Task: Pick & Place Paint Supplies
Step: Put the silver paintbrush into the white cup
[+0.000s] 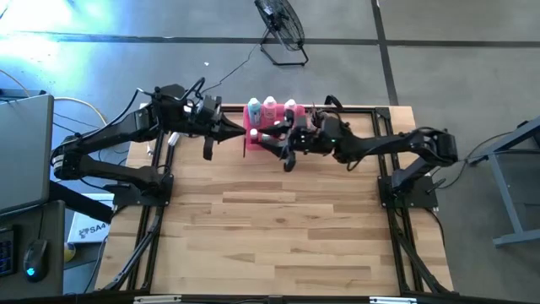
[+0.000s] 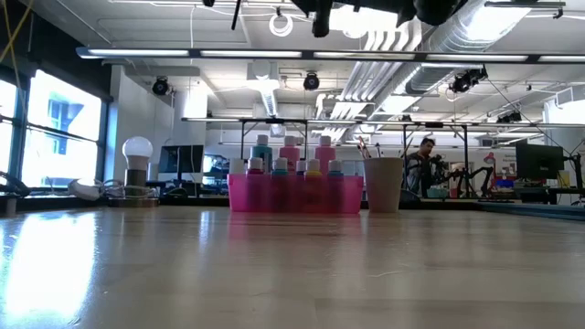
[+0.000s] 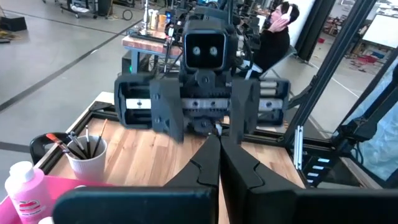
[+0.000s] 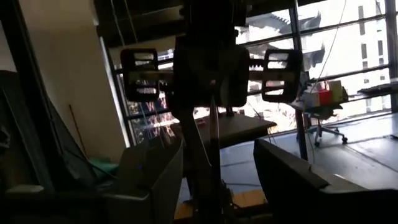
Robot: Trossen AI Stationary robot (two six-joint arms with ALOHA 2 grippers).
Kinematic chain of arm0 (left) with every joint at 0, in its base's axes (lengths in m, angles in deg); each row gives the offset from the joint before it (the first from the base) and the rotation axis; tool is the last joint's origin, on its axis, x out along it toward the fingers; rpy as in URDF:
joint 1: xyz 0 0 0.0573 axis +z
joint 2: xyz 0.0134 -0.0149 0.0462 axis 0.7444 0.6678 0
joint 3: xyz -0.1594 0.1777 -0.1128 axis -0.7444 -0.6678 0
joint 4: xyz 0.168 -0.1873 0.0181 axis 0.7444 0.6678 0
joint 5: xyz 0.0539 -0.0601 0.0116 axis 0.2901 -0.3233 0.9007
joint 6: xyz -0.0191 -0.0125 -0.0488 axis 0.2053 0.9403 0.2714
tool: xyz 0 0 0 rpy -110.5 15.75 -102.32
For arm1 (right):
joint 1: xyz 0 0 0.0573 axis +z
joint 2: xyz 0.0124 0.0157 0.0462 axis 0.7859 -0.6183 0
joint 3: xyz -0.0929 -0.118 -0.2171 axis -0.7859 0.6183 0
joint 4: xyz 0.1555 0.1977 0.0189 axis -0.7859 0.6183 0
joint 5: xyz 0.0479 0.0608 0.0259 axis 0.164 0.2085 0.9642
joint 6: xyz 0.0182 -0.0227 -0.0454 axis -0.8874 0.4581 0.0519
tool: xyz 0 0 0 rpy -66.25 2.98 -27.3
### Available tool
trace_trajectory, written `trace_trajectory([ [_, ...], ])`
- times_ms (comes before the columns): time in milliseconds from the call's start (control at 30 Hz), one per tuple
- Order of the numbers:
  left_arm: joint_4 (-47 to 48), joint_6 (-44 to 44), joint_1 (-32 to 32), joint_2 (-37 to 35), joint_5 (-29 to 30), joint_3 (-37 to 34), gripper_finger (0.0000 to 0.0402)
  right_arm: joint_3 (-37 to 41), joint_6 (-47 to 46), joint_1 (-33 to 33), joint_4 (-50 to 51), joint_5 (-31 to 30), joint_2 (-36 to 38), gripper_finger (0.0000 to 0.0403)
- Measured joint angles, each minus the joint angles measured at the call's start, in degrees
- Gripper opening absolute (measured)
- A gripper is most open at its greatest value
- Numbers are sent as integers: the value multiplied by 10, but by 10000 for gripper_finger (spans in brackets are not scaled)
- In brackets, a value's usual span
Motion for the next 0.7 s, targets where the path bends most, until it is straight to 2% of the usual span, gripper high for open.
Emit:
trace_trajectory([
  [200,0,0,0,0,0,0,0,-40,0,0,59,5,-37,198],
  [367,0,0,0,0,0,0,0,-66,0,0,58,33,-49,199],
  [700,4,1,0,19,7,0,0,-73,4,0,63,29,-49,199],
])
